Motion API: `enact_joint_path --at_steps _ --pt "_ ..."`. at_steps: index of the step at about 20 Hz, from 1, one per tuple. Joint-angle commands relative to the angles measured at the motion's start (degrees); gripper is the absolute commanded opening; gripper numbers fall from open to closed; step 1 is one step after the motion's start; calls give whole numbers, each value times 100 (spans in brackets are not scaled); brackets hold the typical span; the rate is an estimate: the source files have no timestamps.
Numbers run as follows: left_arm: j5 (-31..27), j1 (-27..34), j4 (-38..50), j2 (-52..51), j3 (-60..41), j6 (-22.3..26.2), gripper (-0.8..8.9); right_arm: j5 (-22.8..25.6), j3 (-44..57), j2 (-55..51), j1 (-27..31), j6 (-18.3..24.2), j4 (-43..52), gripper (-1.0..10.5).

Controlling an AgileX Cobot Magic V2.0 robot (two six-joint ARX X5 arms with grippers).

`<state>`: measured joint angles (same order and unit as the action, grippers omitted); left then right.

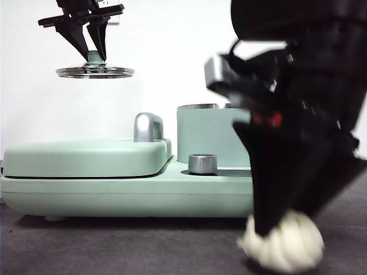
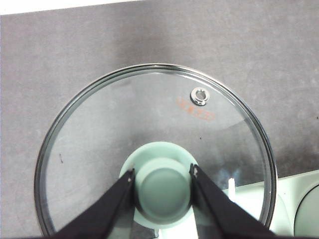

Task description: Put the buns in a small steamer

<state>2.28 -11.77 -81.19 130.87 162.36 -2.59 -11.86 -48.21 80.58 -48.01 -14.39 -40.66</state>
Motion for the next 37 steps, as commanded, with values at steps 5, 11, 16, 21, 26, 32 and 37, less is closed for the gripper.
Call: enact_joint_path --at_steps 5,11,16,21,26,32,37 --pt "17 -20 -149 -22 77 -50 25 398 -2247 81 74 269 -1786 171" --pt "17 -26 -149 -22 77 -50 25 1029 -4885 1027 855 1169 -3117 171" --pt "17 -28 -149 -22 77 -48 25 1036 -6297 2297 1526 1429 -3254 171" --pt "17 -31 -149 -22 77 -48 25 999 -6518 3143 1886 1550 -3195 171" --pt "17 -28 -149 -22 77 -48 25 973 -6516 3611 2083 1596 -3069 171" --pt "17 -31 -149 -22 77 -48 25 737 -6516 3779 2138 1598 -2944 173" --pt "17 -28 -149 -22 77 -48 25 739 -6516 3781 2162 1596 -2935 334"
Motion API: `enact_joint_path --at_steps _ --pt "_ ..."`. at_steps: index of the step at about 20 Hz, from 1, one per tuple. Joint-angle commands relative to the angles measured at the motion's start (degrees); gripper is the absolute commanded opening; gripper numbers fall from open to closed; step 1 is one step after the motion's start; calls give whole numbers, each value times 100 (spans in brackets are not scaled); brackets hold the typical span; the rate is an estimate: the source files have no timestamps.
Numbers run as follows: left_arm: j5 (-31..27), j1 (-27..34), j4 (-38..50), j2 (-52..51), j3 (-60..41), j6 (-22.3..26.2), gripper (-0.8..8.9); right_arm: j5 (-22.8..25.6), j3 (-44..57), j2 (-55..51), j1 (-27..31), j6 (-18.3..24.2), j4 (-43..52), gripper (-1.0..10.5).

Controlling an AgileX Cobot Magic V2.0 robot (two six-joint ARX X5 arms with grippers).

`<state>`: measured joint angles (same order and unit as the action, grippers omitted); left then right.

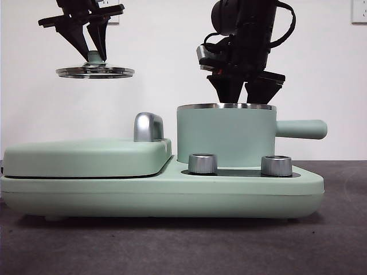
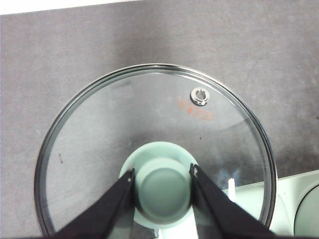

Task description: Put the buns in a small steamer

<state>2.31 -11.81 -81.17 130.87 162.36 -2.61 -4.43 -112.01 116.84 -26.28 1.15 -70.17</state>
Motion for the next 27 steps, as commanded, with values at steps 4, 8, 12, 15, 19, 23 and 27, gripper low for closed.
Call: enact_joint_path --at_steps 4,8,12,15,19,23,27 --pt "15 -24 -151 -20 77 -46 25 -2 -138 116 -7 46 4 341" --pt "15 -26 -151 -17 77 -48 25 22 -398 -50 24 46 -234 341" --pt "22 -28 -151 -11 77 -79 25 17 -942 -352 109 -13 -846 341" --pt "72 -70 -151 -11 77 -96 25 13 -874 -909 142 -101 -1102 341" --pt "70 -212 -151 -11 77 -111 25 -7 -452 -2048 72 -157 -1106 341" --pt "70 -474 -157 -11 74 -109 25 -7 549 -3539 11 -157 -1106 341" --pt "70 -905 -155 -11 74 -109 25 -28 1893 -5292 11 -157 -925 341"
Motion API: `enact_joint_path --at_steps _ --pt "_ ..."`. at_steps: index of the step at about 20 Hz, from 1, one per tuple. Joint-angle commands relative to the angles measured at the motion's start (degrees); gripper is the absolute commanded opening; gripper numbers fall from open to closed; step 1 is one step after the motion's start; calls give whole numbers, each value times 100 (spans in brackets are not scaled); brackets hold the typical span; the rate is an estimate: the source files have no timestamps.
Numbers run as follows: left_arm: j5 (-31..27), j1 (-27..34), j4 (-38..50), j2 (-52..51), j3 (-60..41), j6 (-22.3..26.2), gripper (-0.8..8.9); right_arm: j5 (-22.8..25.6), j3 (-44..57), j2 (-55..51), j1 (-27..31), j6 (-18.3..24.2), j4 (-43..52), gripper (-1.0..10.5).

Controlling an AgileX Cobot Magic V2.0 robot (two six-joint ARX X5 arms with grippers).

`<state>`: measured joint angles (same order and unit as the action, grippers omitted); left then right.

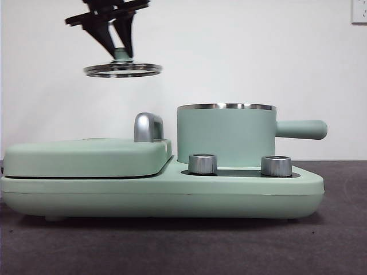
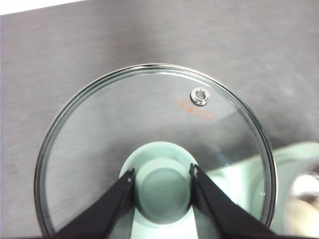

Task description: Put the buns in a small steamer

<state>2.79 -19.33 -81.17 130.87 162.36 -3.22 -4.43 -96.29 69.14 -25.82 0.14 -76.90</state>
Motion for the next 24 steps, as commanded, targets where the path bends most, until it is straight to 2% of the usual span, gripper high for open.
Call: enact_joint_path --at_steps 1,5,9,11,14,17,24 --pt "22 -275 -155 -11 77 -48 25 -109 715 -1016 -35 -57 -44 341" --pt "24 -745 -157 -11 74 -48 25 -535 2339 -2905 -35 -284 802 341" --pt "24 -1121 -160 -11 74 -48 25 -780 3333 -4240 -35 -581 879 344" --pt "24 -1342 -164 -11 74 -50 25 -809 3609 -4645 -35 -619 881 393" --pt "37 -1676 -192 -11 74 -90 25 -811 3816 -4916 -35 -616 872 418" --pt "328 -1987 -197 -11 48 -94 24 -804 3849 -4946 -35 -614 874 418" --pt "321 -2319 -203 -11 -55 -70 18 -811 3849 -4946 -35 -608 920 418"
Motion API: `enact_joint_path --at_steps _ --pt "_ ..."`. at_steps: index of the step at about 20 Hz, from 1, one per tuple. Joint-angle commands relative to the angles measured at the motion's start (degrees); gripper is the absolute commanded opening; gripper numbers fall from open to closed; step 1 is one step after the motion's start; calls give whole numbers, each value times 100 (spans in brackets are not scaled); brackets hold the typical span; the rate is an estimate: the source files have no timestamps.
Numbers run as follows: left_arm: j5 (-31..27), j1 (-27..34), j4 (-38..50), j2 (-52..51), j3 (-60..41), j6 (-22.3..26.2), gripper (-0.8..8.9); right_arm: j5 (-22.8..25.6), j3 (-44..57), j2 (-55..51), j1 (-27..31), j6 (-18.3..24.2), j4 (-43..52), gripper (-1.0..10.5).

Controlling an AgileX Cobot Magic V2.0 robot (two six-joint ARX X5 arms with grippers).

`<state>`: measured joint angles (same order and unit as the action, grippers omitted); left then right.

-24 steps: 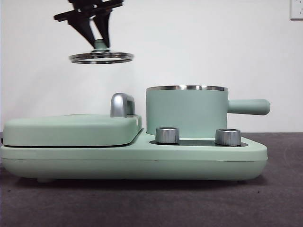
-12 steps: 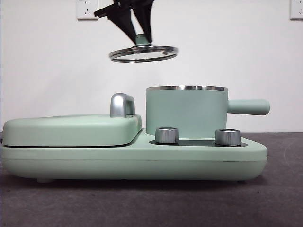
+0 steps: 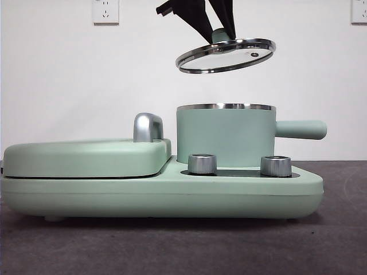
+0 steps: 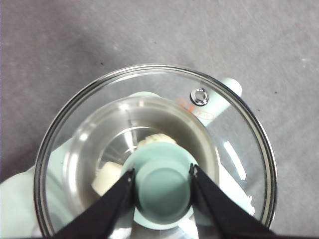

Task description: Put the buns in a small steamer

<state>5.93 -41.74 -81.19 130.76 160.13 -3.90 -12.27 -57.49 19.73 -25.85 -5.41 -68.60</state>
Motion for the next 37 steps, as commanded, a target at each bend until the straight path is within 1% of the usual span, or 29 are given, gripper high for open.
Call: enact_joint_path --at_steps 1,3,5,6,10,14,16,17,19,21,22,23,27,32,37 --pt "2 -103 -201 0 151 2 16 -42 -31 -4 -33 -28 114 418" --pt "-50 -114 -205 0 66 20 16 -77 -31 -4 -33 26 173 417" --pt "-55 -114 -205 0 -66 31 16 -289 -31 -4 -33 37 286 417" --pt "-52 -114 -205 0 -162 33 16 -321 -31 -4 -33 50 313 418" --pt "-55 -109 -199 48 -433 96 16 -321 -31 -2 -33 92 321 418" --pt "-57 -114 -155 273 -433 249 16 -330 -31 -2 -33 94 334 417" --pt "-57 -114 -31 382 -433 352 16 -337 -31 -2 -33 94 334 418" --pt "-57 -114 66 420 -433 479 16 -337 -31 -2 -33 94 337 418" --pt "-63 -116 188 455 -433 505 16 -337 -31 -2 -33 94 337 418" --pt "-306 -116 168 474 -433 520 16 -337 -31 -2 -33 94 339 417" --pt "-321 -114 166 483 -433 527 16 -337 -31 -2 -33 94 341 418" --pt "-321 -114 195 483 -433 603 16 -337 -31 -2 -33 94 343 418" --pt "-284 -116 380 494 -433 647 16 -334 -31 -2 -33 96 352 417" --pt "-26 -114 407 623 -433 645 16 -332 -31 -2 -33 96 352 417" --pt "-63 -114 328 769 -433 654 16 -332 -31 -2 -33 94 348 417"
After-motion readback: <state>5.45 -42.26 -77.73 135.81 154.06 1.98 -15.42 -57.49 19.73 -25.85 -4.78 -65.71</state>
